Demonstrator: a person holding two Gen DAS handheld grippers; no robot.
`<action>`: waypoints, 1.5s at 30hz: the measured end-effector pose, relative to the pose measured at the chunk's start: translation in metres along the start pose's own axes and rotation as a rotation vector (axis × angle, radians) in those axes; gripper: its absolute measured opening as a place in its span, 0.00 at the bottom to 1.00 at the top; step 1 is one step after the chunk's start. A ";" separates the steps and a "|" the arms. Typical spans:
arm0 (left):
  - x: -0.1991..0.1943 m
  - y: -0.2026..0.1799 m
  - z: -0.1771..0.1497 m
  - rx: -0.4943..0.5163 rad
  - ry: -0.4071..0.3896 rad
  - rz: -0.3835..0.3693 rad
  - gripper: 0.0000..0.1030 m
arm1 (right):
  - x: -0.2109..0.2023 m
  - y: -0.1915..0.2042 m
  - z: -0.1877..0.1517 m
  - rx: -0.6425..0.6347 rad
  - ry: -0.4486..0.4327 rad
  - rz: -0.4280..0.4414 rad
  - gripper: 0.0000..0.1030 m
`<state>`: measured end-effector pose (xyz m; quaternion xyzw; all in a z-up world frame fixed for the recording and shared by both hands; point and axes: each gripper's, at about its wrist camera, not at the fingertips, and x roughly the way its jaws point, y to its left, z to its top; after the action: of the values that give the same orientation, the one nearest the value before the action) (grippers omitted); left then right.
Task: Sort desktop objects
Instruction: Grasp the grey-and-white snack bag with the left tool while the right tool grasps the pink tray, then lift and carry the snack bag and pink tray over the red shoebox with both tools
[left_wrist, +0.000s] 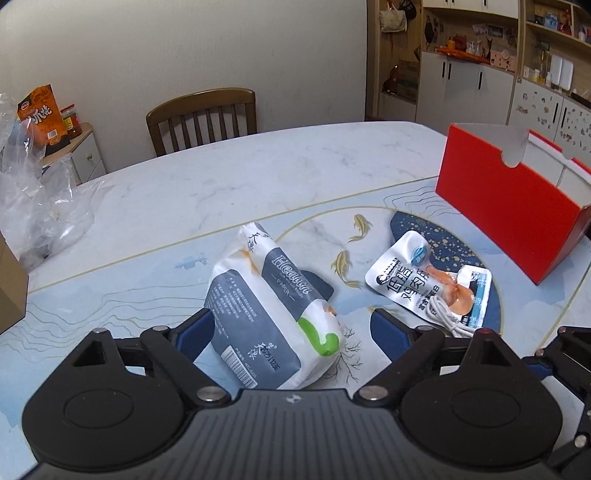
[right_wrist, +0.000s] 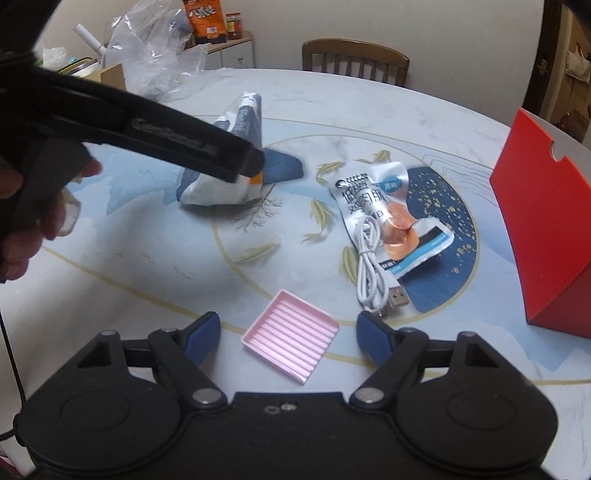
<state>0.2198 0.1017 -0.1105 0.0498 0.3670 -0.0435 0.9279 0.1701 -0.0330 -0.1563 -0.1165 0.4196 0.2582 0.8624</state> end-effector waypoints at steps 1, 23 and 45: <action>0.002 -0.001 0.001 0.000 0.002 0.003 0.89 | 0.000 0.001 0.000 -0.005 -0.002 0.001 0.76; 0.024 -0.008 -0.011 0.119 0.025 0.158 0.30 | -0.003 -0.006 0.005 -0.008 -0.011 0.018 0.43; 0.001 -0.002 -0.023 0.072 0.010 0.156 0.23 | -0.011 -0.010 -0.005 -0.037 -0.011 0.031 0.43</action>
<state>0.2043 0.1028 -0.1281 0.1116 0.3647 0.0160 0.9243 0.1663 -0.0473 -0.1510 -0.1242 0.4118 0.2800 0.8583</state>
